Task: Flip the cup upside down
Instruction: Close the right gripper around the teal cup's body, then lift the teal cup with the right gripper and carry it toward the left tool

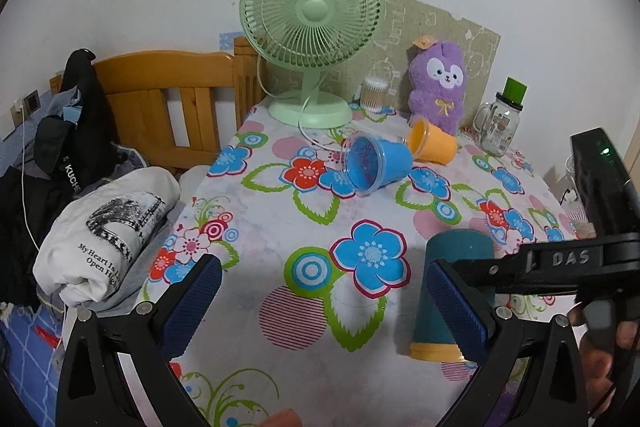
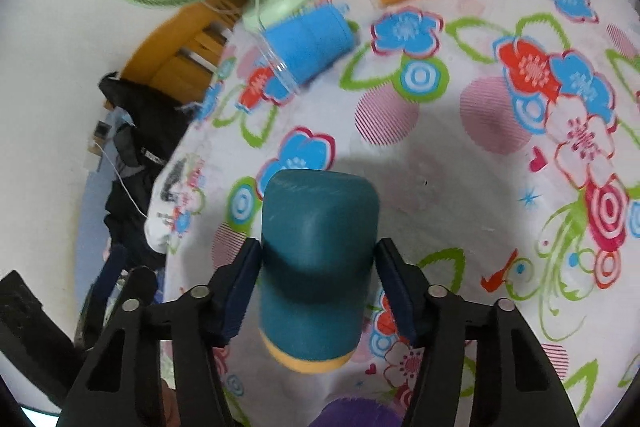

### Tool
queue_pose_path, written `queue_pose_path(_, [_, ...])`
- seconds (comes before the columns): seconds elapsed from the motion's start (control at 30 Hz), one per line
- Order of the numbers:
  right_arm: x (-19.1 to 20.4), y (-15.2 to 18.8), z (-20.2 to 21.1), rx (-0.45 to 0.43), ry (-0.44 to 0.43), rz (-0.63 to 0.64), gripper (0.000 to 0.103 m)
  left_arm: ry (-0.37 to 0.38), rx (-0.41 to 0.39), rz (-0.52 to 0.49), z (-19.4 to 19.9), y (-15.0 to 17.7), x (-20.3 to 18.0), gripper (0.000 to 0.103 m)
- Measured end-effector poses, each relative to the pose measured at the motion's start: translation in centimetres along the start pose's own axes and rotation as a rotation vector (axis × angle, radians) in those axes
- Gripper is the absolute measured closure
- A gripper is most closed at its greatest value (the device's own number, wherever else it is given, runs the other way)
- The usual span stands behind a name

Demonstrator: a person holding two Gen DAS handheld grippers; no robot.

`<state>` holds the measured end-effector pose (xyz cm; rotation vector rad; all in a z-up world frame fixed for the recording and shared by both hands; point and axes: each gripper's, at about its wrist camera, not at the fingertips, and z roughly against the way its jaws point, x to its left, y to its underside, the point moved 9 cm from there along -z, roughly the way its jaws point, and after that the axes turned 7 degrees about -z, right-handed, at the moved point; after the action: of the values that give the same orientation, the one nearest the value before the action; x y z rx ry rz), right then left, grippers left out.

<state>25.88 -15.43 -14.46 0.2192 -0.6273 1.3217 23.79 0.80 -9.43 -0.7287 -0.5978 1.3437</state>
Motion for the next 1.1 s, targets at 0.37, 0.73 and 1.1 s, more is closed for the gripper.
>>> queue_pose_path(0.37, [0.4,-0.2,-1.9,0.102,0.075,0.049,0.050,-0.010,-0.031,0.010,2.7,0.2,-0.4,0.000])
queue_pose_path(0.73, [0.5,-1.0,-6.3,0.182,0.144,0.089,0.034,-0.018,-0.014,0.017,2.0,0.7,0.4,0.000])
queue_pose_path(1.1, [3.1,-0.7,-1.3,0.088,0.018,0.137,0.035,-0.015,-0.011,0.015,2.5,0.9,0.2,0.000])
